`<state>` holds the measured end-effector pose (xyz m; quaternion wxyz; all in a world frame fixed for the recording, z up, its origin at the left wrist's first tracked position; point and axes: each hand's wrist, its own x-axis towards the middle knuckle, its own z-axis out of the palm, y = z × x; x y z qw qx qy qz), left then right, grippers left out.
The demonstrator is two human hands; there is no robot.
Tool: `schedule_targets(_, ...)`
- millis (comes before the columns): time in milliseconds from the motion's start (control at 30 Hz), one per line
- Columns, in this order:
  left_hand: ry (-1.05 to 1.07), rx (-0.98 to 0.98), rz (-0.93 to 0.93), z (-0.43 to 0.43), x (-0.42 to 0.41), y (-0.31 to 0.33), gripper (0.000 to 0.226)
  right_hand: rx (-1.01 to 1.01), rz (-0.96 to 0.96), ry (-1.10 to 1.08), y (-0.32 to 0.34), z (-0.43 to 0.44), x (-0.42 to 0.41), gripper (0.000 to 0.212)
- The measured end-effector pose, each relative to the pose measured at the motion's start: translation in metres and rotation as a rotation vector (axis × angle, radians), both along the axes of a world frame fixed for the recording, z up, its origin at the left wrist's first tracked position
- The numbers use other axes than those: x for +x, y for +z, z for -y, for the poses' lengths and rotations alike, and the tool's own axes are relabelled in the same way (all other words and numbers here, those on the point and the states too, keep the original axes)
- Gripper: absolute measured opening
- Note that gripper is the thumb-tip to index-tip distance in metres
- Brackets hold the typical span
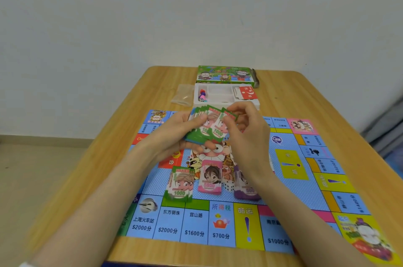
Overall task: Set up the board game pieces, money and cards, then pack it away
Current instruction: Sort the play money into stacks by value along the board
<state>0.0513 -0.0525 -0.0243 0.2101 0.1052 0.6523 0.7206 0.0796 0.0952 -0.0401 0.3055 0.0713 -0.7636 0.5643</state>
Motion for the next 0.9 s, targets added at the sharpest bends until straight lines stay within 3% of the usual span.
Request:
schedule_targets(167, 0.103, 0.025, 0.027, 0.001, -0.003, -0.001, 0.015, -0.127, -0.073, 0.121, 0.003, 0.002, 0.001, 0.035)
schedule_targets(300, 0.215, 0.017, 0.025, 0.002, -0.007, -0.004, 0.013, -0.140, 0.056, 0.373, 0.006, 0.007, 0.007, 0.031)
schedule_targets(433, 0.244, -0.022, 0.011, 0.004, -0.010, -0.007, 0.018, 0.130, 0.180, 0.574, 0.001, 0.014, 0.012, 0.015)
schedule_targets(533, 0.231, 0.011, 0.024, 0.004, -0.011, -0.009, 0.018, 0.363, 0.194, 0.625, -0.007, 0.019, 0.012, 0.015)
schedule_targets(767, 0.216, 0.032, 0.036, 0.003, -0.006, -0.004, 0.017, 0.559, 0.143, 0.663, -0.012, 0.024, 0.013, 0.012)
schedule_targets(900, 0.203, 0.025, 0.022, 0.003, -0.005, -0.003, 0.017, 0.779, 0.082, 0.624, -0.019, 0.024, 0.012, 0.009)
